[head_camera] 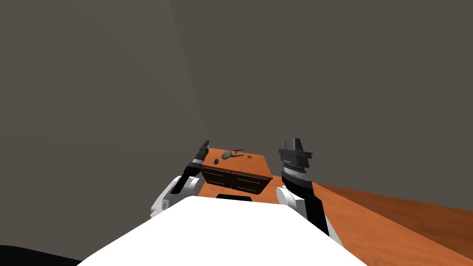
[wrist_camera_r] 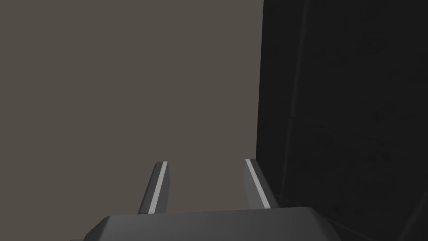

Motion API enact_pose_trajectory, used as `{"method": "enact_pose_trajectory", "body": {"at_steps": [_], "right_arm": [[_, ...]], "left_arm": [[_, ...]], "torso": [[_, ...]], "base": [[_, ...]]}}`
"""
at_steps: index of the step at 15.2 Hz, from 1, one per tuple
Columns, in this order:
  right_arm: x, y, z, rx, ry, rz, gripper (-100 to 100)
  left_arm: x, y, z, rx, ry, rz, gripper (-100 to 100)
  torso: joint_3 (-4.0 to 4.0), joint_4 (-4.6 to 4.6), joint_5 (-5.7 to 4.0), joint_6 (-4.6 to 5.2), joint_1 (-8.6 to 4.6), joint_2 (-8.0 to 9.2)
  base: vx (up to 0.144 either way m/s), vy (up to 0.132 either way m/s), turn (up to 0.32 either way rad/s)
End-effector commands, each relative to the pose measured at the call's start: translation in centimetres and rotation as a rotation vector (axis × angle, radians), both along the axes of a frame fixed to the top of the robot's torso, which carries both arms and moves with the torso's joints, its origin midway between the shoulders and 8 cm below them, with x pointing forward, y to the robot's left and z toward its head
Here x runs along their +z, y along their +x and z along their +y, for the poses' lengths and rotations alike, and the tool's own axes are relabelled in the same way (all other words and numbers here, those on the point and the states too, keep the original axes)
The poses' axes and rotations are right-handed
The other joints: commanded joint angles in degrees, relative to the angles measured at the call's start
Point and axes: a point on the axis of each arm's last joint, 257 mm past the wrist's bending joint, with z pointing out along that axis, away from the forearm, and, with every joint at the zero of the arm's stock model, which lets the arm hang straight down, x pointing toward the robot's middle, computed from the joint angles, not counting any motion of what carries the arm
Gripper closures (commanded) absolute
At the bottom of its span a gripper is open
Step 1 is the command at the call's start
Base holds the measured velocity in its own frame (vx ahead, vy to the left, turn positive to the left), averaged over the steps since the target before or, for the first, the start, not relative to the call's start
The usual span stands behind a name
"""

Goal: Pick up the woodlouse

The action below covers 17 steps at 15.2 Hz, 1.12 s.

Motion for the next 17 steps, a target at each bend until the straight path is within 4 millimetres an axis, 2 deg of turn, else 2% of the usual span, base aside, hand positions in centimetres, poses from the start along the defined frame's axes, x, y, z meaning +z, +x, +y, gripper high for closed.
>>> {"method": "enact_pose_trajectory", "body": {"at_steps": [1,5,7,8,9,14,15,16,17], "right_arm": [[0.0,0.0,0.0,0.0,0.0,0.0,0],[0.0,0.0,0.0,0.0,0.0,0.0,0],[0.0,0.0,0.0,0.0,0.0,0.0,0],[0.0,0.0,0.0,0.0,0.0,0.0,0],[0.0,0.0,0.0,0.0,0.0,0.0,0],[0.0,0.0,0.0,0.0,0.0,0.0,0],[0.0,0.0,0.0,0.0,0.0,0.0,0],[0.0,0.0,0.0,0.0,0.0,0.0,0],[0.0,0.0,0.0,0.0,0.0,0.0,0]], "left_arm": [[-2.3,1.1,0.9,0.014,0.03,0.066,-100],[-6.3,2.7,2.6,0.044,0.068,0.178,-100],[-7.1,2.8,2.8,0.049,0.068,0.196,-100],[-8.8,3.4,3.7,0.066,0.086,0.248,-100],[-9.2,3.4,3.8,0.068,0.086,0.257,-100],[-14.9,4.9,7.0,0.126,0.133,0.42,-100],[-15.8,4.7,7.3,0.135,0.132,0.447,-100],[-15.9,4.7,7.3,0.135,0.132,0.449,-100],[-17.7,5.0,8.5,0.156,0.146,0.504,-100]], "torso": [[0.0,0.0,0.0,0.0,0.0,0.0],[0.01,0.0,0.0,-0.01,0.02,0.03],[0.01,0.0,0.01,0.0,0.04,0.02],[0.01,0.0,0.0,-0.03,-0.01,0.02],[0.01,0.0,-0.01,0.01,-0.03,0.02],[0.01,0.0,0.01,0.0,0.04,0.02],[0.02,0.0,0.01,0.02,0.07,0.03],[0.02,0.01,0.01,-0.01,0.08,0.03],[0.01,0.0,0.01,-0.04,0.04,0.02]], "base": [[0.001,0.044,-0.205],[-0.003,0.048,-0.19],[-0.004,0.042,-0.134],[-0.005,0.033,-0.198],[-0.003,0.039,-0.177],[-0.007,0.054,-0.233],[-0.013,0.063,-0.224],[-0.004,0.046,-0.053],[-0.004,0.041,-0.151]]}}
